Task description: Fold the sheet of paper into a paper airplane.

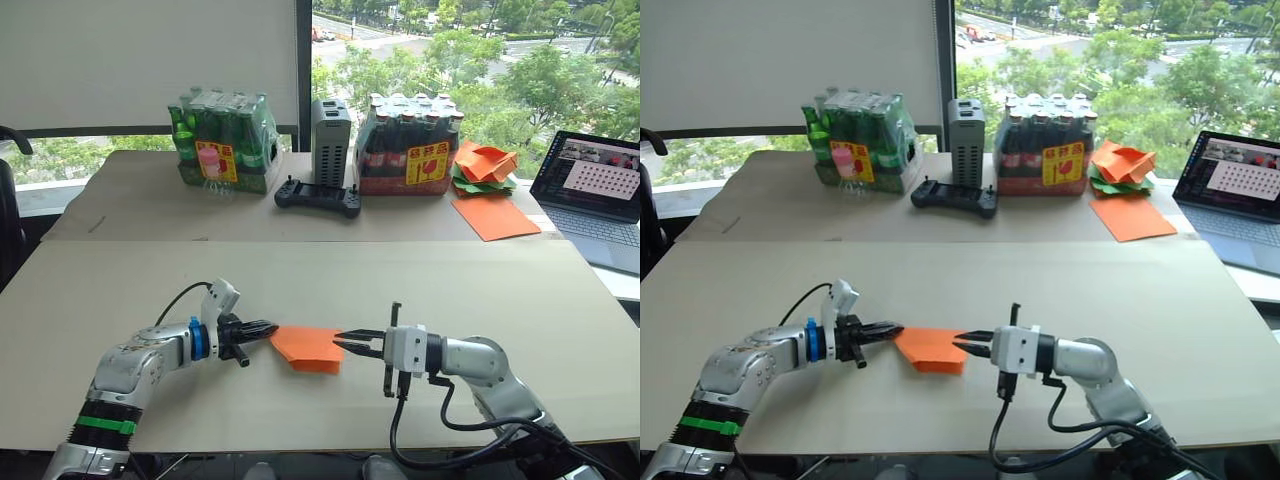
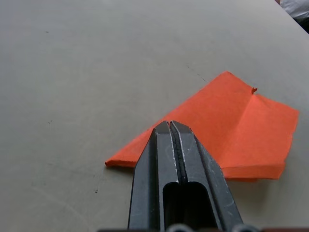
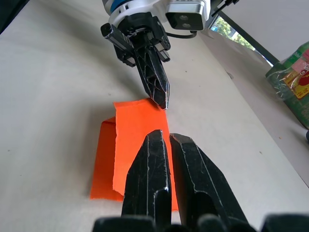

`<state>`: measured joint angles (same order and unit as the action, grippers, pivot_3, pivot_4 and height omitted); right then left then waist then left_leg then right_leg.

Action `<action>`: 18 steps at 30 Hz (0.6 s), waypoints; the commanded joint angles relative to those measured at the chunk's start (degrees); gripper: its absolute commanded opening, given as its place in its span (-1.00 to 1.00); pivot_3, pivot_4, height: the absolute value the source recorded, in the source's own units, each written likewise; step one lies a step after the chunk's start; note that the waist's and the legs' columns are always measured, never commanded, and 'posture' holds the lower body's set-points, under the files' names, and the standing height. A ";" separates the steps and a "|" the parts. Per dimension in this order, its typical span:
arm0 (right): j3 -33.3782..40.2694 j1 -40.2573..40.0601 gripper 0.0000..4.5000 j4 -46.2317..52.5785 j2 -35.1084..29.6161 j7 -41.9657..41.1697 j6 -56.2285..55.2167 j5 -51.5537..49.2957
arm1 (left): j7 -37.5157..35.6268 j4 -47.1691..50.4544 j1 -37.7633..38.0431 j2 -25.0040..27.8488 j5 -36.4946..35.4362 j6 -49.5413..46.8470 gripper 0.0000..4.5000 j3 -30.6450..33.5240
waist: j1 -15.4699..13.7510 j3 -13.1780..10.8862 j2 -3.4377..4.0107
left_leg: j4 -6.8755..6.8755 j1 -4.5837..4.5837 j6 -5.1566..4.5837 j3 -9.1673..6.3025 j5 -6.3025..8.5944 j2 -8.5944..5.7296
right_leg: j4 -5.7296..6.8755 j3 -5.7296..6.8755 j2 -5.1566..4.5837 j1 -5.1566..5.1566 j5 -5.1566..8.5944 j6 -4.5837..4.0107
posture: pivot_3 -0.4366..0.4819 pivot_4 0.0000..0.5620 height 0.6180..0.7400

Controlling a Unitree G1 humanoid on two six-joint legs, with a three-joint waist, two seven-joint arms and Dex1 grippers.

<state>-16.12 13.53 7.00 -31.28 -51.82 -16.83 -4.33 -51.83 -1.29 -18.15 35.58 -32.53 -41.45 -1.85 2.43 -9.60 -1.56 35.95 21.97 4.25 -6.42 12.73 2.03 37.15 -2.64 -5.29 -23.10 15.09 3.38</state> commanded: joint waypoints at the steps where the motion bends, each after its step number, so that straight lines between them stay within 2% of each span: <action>1: 1.31 -0.22 -0.83 1.34 -0.85 0.29 -2.01 0.51 | -1.13 0.51 -1.08 -0.29 0.75 0.90 -1.00 -0.06 | -0.01 0.00 0.00 | 0.00 0.00 0.00 0.00 0.00 0.00 | 0.00 0.00 0.00 0.00 0.00 0.00 | -0.05 -0.47 1.00; 10: -0.18 0.35 -0.83 -6.54 -3.68 0.32 -14.98 7.24 | -1.41 0.53 -0.94 -0.84 1.71 0.79 -1.00 0.33 | 0.01 0.00 0.00 | 0.02 -0.01 0.00 0.00 0.00 0.00 | 0.00 0.00 0.00 0.01 0.00 0.01 | -0.05 -0.47 1.00; 13: -0.57 1.28 -0.46 -9.44 -3.53 1.27 -18.55 9.34 | -1.49 0.58 -0.90 -1.00 1.84 0.74 -1.00 0.44 | 0.02 0.00 0.00 | 0.02 -0.01 0.00 0.00 0.00 0.00 | 0.00 0.00 0.00 0.01 0.00 0.01 | -0.05 -0.47 1.00; 18: -1.23 3.27 0.32 -13.06 -2.24 3.35 -21.72 11.41 | -1.48 1.18 -0.68 -1.09 1.72 0.35 -1.00 0.58 | 0.03 0.00 0.00 | 0.03 -0.02 0.00 0.00 0.00 0.01 | 0.02 0.00 0.01 0.01 0.00 0.00 | -0.05 -0.47 1.00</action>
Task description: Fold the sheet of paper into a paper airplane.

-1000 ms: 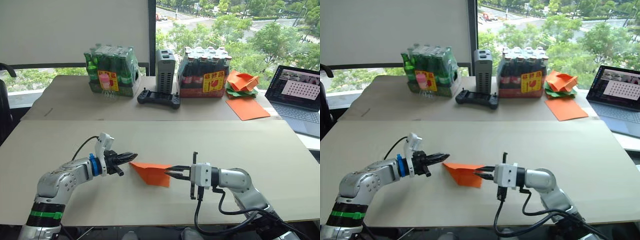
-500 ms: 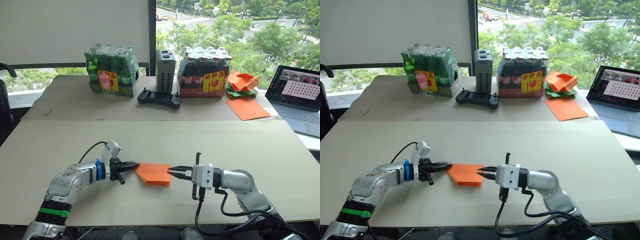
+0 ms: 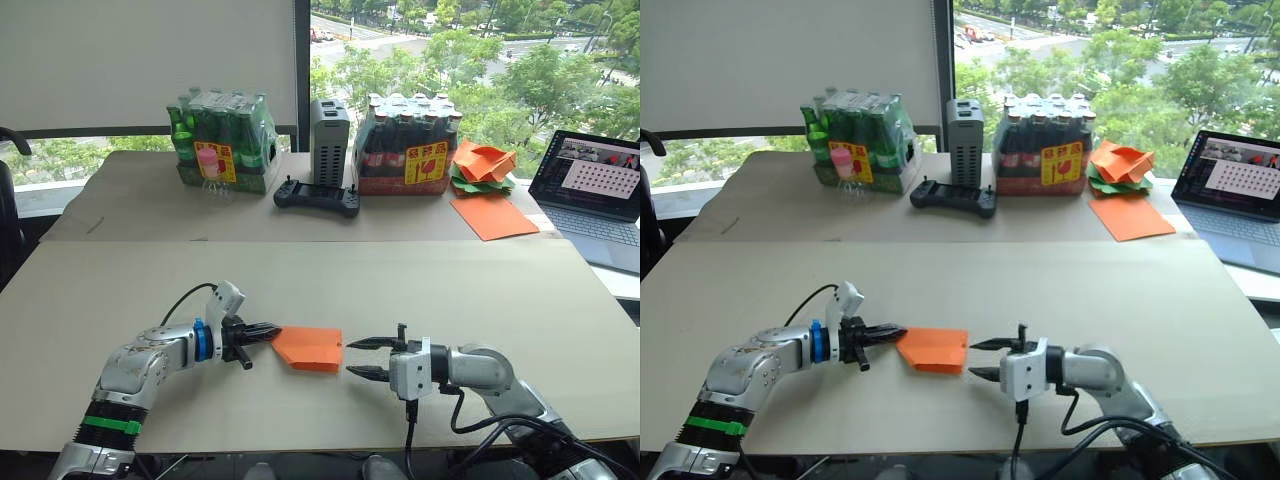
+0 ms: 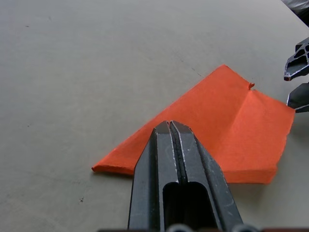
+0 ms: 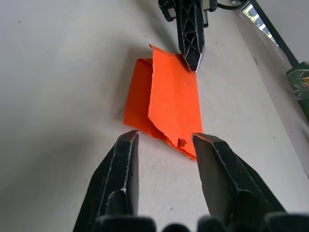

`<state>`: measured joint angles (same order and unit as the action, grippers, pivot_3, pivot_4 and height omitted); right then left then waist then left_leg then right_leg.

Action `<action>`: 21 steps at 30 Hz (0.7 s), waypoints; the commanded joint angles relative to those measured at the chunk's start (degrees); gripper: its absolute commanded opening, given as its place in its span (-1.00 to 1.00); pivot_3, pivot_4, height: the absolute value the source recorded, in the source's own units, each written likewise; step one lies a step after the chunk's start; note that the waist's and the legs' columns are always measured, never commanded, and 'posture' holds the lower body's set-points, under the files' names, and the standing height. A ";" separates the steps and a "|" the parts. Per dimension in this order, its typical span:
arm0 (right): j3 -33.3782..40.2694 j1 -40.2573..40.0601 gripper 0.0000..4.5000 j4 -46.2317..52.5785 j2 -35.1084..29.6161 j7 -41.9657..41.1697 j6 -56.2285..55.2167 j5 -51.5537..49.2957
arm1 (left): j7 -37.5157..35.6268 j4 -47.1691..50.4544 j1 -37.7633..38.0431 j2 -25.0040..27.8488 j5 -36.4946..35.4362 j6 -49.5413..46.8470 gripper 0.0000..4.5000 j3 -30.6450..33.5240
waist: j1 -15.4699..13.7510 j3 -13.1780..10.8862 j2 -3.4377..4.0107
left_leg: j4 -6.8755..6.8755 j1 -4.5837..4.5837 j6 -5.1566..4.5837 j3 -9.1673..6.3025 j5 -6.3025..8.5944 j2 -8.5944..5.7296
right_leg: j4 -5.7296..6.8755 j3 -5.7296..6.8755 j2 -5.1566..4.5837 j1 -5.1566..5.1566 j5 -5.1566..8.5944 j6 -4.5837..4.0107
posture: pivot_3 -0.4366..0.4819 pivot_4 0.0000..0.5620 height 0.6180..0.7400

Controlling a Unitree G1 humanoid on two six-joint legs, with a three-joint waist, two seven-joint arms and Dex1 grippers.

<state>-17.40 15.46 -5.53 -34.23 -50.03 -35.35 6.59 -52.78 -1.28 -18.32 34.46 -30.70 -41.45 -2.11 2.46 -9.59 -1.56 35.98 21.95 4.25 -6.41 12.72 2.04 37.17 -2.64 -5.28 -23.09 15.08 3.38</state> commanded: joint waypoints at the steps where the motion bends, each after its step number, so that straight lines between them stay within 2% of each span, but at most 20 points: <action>1: -0.05 1.73 0.49 -1.06 0.90 1.94 -3.81 0.88 | -0.55 1.35 -0.43 0.08 -0.17 0.23 -1.00 0.88 | 0.00 0.00 0.00 | 0.00 0.00 0.00 0.00 0.00 0.00 | 0.00 0.00 -0.01 0.00 0.00 0.00 | -0.05 -0.47 1.00; 4: 0.08 2.81 0.95 -2.33 1.76 3.56 -5.66 1.79 | -0.58 1.79 -0.15 0.20 -0.37 -0.04 -1.00 1.03 | 0.01 0.00 0.00 | 0.00 0.01 0.00 0.00 0.00 -0.01 | 0.00 0.00 -0.01 0.00 0.00 0.00 | -0.05 -0.47 1.00; 5: 0.18 3.24 0.99 -2.63 2.16 4.17 -6.18 1.90 | -0.52 1.96 -0.03 0.21 -0.44 -0.13 -1.00 1.12 | 0.01 0.00 0.00 | 0.01 0.00 0.00 0.00 0.00 0.00 | 0.00 0.00 -0.01 0.00 0.00 0.00 | -0.05 -0.47 1.00; 15: -0.50 5.38 0.99 -5.04 3.63 7.93 -10.62 4.24 | -0.18 2.68 0.57 0.17 -0.65 -0.73 -1.00 1.65 | 0.03 0.00 0.00 | 0.01 0.01 0.00 0.00 0.00 -0.01 | 0.00 0.00 -0.01 0.00 0.00 0.00 | -0.05 -0.47 1.00; 18: -1.20 5.64 0.62 -5.67 3.41 7.78 -11.56 4.66 | -0.13 2.86 0.67 0.08 -0.65 -0.97 -1.00 1.82 | 0.05 0.00 0.00 | 0.01 0.00 0.00 0.00 0.00 0.00 | 0.01 0.00 -0.01 0.00 0.00 0.00 | -0.05 -0.47 1.00; 21: -1.92 5.90 0.16 -6.37 3.17 7.86 -12.34 5.24 | 0.02 3.00 0.68 0.01 -0.67 -1.13 -1.00 1.96 | 0.07 0.00 0.00 | 0.01 0.00 0.00 0.00 0.00 0.00 | 0.02 0.00 -0.01 0.00 0.00 0.00 | -0.05 -0.47 1.00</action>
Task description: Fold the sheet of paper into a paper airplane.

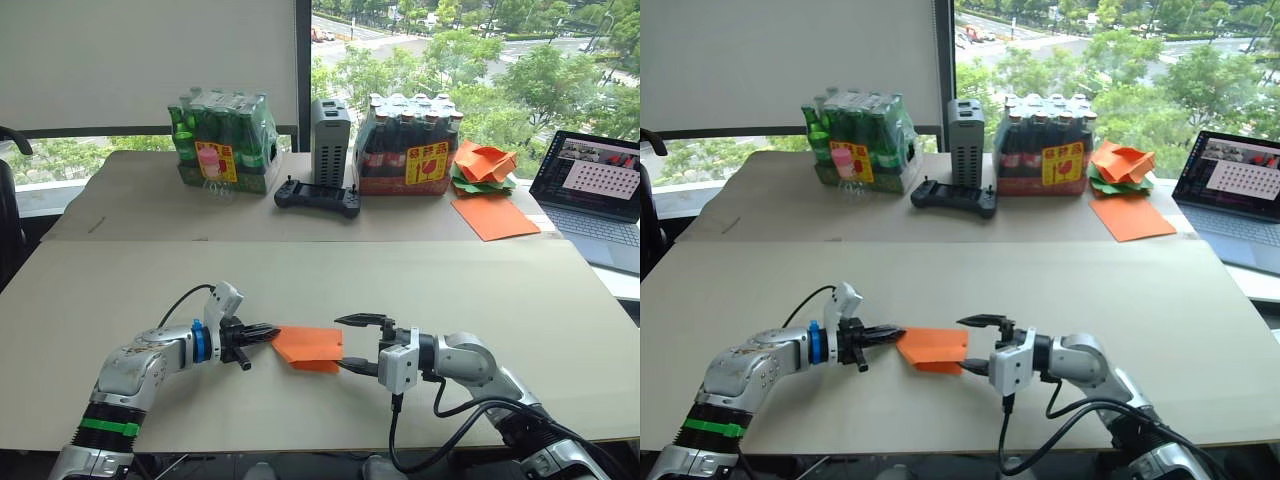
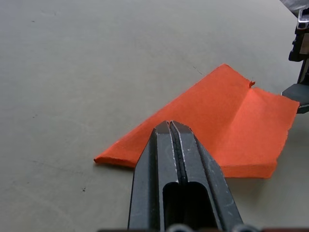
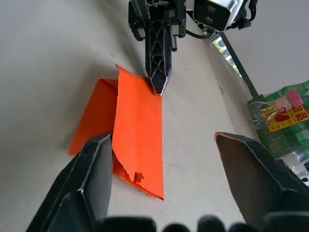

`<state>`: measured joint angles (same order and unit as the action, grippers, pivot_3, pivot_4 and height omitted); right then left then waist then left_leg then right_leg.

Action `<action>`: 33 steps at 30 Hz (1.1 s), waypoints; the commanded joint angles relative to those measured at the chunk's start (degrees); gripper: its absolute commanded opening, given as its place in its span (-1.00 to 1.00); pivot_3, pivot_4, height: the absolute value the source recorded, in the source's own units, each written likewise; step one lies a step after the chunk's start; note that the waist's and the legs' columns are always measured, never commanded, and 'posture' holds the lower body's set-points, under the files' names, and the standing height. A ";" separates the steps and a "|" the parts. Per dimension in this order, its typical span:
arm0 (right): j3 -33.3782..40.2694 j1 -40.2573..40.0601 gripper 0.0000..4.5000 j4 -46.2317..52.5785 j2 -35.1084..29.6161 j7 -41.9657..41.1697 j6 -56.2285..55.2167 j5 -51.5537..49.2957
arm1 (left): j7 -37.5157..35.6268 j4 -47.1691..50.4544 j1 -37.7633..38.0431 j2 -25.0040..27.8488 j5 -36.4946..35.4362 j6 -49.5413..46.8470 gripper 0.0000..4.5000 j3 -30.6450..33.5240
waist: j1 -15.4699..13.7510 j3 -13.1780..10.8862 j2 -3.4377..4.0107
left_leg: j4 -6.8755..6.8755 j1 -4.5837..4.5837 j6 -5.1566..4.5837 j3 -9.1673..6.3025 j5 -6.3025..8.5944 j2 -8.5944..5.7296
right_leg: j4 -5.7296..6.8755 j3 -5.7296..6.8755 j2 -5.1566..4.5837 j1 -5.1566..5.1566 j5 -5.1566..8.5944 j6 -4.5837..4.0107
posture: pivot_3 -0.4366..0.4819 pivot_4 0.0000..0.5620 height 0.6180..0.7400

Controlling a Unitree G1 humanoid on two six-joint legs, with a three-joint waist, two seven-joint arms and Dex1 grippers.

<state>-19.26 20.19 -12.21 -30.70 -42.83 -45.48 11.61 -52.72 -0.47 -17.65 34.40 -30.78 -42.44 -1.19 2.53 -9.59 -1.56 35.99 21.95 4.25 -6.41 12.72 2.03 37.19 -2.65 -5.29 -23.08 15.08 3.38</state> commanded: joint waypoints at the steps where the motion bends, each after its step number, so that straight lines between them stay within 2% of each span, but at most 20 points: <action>1: -0.24 1.31 0.01 0.03 -0.42 0.80 -2.57 0.51 | 0.01 2.20 -0.02 0.06 -0.61 -0.19 -1.00 1.07 | -0.01 0.00 0.00 | 0.00 0.00 0.00 0.00 0.00 0.00 | 0.00 0.00 0.00 0.00 0.00 0.00 | -0.05 -0.47 1.00; 4: -0.81 1.70 -0.44 -1.10 -0.40 1.26 -3.44 1.77 | 0.16 2.23 -0.07 0.01 -0.63 -0.24 -1.00 1.17 | 0.00 0.00 0.00 | 0.00 0.00 0.00 0.00 0.00 0.00 | 0.00 0.00 0.00 0.00 0.00 0.00 | -0.05 -0.47 1.00; 26: -3.68 4.05 -0.44 -4.99 -0.32 1.67 -5.17 4.06 | 0.76 2.82 0.31 -0.22 -0.94 -0.26 -1.00 1.73 | 0.03 0.00 0.00 | 0.01 0.00 0.00 0.00 0.00 0.00 | 0.01 0.00 0.00 0.00 0.00 0.00 | -0.05 -0.47 1.00; 30: -3.91 4.25 -0.98 -5.35 -0.48 2.02 -5.64 4.23 | 0.84 2.97 0.45 -0.31 -1.06 -0.31 -1.00 1.80 | 0.05 0.00 0.00 | 0.01 0.00 0.00 0.00 0.00 0.00 | 0.01 0.00 0.00 0.00 0.00 0.00 | -0.05 -0.47 1.00; 33: -4.13 4.40 -0.99 -5.59 -0.62 2.34 -5.68 4.75 | 0.85 2.99 0.46 -0.33 -1.03 -0.25 -1.00 1.80 | 0.05 0.00 0.00 | 0.01 0.00 0.00 0.00 0.00 0.00 | 0.01 0.00 0.00 0.00 0.00 0.00 | -0.05 -0.47 1.00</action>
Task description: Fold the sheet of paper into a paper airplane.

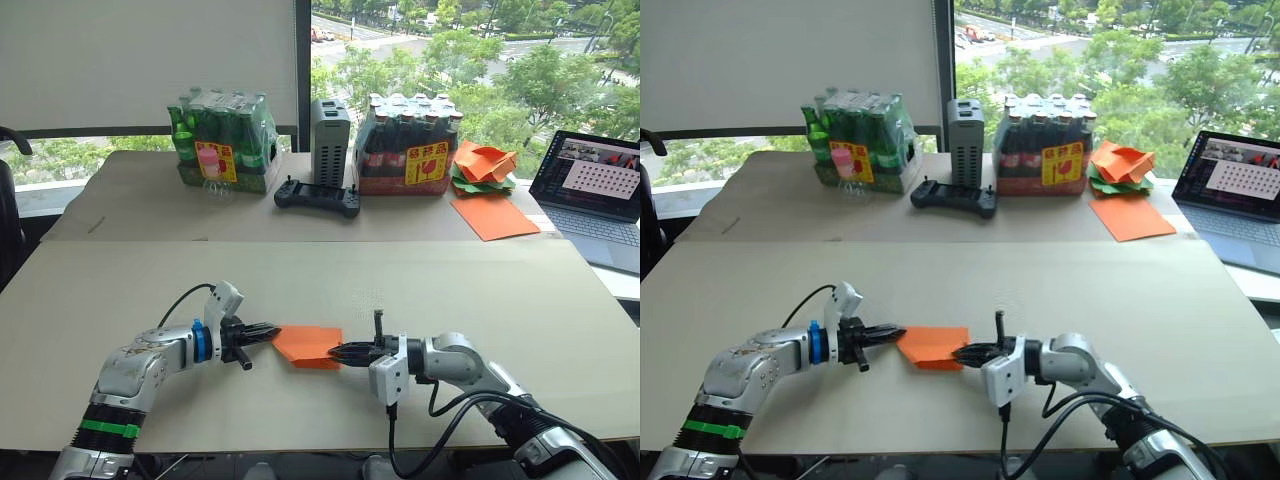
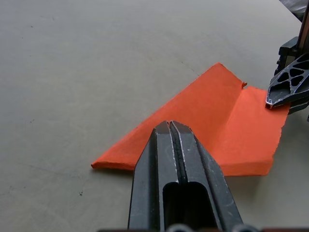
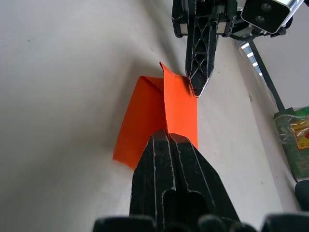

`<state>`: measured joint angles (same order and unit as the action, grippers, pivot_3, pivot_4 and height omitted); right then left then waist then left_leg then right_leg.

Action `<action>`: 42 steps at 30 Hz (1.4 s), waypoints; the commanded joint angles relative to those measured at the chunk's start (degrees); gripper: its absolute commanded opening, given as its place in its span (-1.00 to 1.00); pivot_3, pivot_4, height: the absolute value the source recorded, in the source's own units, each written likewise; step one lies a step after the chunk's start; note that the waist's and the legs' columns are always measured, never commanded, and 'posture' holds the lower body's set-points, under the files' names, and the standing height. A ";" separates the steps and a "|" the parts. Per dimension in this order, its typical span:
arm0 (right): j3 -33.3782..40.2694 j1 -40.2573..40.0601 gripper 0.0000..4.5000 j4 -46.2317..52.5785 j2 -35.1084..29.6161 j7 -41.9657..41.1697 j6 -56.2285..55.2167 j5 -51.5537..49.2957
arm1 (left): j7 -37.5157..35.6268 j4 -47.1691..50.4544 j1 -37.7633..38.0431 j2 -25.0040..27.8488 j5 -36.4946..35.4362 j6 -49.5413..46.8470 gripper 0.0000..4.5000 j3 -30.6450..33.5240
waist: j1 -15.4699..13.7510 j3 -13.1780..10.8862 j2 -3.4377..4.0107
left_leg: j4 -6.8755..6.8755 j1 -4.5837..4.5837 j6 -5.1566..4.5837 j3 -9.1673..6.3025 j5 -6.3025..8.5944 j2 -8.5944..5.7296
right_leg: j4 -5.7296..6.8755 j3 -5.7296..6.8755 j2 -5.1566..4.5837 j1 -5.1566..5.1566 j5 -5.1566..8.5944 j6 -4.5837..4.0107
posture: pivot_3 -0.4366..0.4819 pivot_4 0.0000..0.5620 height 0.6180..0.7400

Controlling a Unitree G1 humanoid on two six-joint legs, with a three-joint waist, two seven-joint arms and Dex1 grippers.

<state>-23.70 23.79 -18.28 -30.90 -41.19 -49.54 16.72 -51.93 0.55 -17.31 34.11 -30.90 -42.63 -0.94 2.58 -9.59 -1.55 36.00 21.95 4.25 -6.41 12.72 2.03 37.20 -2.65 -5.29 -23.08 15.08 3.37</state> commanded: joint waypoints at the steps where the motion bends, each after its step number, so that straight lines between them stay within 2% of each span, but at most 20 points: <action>1: 0.20 0.83 -0.99 0.40 -0.43 0.72 -1.57 -0.28 | 0.05 1.98 0.11 -0.05 -0.91 -0.04 -1.00 1.56 | 0.00 0.00 0.00 | 0.00 0.00 0.00 0.00 0.00 0.00 | 0.00 0.00 0.00 0.00 0.00 0.00 | -0.05 -0.47 1.00; 6: 0.47 0.44 -0.99 1.25 0.11 -0.69 1.86 -3.54 | -0.01 1.88 0.03 -0.04 -0.84 0.08 -1.00 1.52 | 0.00 0.00 0.00 | 0.00 0.00 0.00 0.00 0.00 0.00 | 0.00 0.00 0.00 0.00 0.00 0.00 | -0.05 -0.47 1.00; 9: 0.81 -0.17 -0.99 3.35 0.62 -4.11 8.49 -9.26 | -0.07 1.76 -0.07 -0.07 -0.82 0.15 -1.00 1.48 | 0.02 0.00 0.00 | 0.00 0.00 0.00 0.00 0.00 0.00 | 0.00 0.00 0.00 0.00 0.00 0.00 | -0.05 -0.47 1.00; 14: 1.41 -1.43 -0.99 11.82 1.12 -10.76 28.54 -19.11 | -0.20 1.61 -0.13 -0.13 -0.78 0.28 -1.00 1.40 | -0.03 0.00 0.00 | 0.02 0.00 0.00 0.00 0.00 0.00 | 0.02 0.00 0.00 0.01 0.00 0.00 | -0.05 -0.47 1.00; 26: 3.68 -2.45 -0.99 24.05 1.13 -17.16 61.74 -31.56 | -0.21 1.78 0.11 -0.45 -0.61 0.50 -1.00 1.20 | -0.12 0.00 0.01 | 0.05 0.01 -0.01 0.00 0.00 0.00 | 0.03 0.00 0.00 0.01 0.00 0.00 | -0.05 -0.47 1.00; 34: 5.73 -0.98 -0.99 25.60 1.41 -17.92 74.28 -36.12 | -0.36 1.58 0.29 -0.30 -0.27 0.87 -1.00 1.08 | -0.13 0.00 0.01 | 0.05 0.01 -0.01 0.00 0.01 0.00 | 0.03 0.00 0.00 0.00 0.00 0.01 | -0.05 -0.47 1.00; 42: 6.80 -0.65 -0.99 26.47 2.25 -17.53 79.94 -38.53 | -0.97 -0.50 -0.25 -0.44 2.42 3.10 -1.00 -0.90 | -0.10 0.00 0.01 | 0.05 0.02 -0.01 0.00 0.01 0.00 | 0.03 0.00 0.01 0.00 0.00 0.01 | -0.05 -0.47 1.00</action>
<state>-18.65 22.21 5.66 -29.00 -58.63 29.44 -19.89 -52.33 -0.09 -17.06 33.70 -29.20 -41.05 -1.33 2.48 -9.59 -1.55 36.05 21.97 4.24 -6.41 12.73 2.03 37.23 -2.64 -5.28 -23.08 15.08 3.38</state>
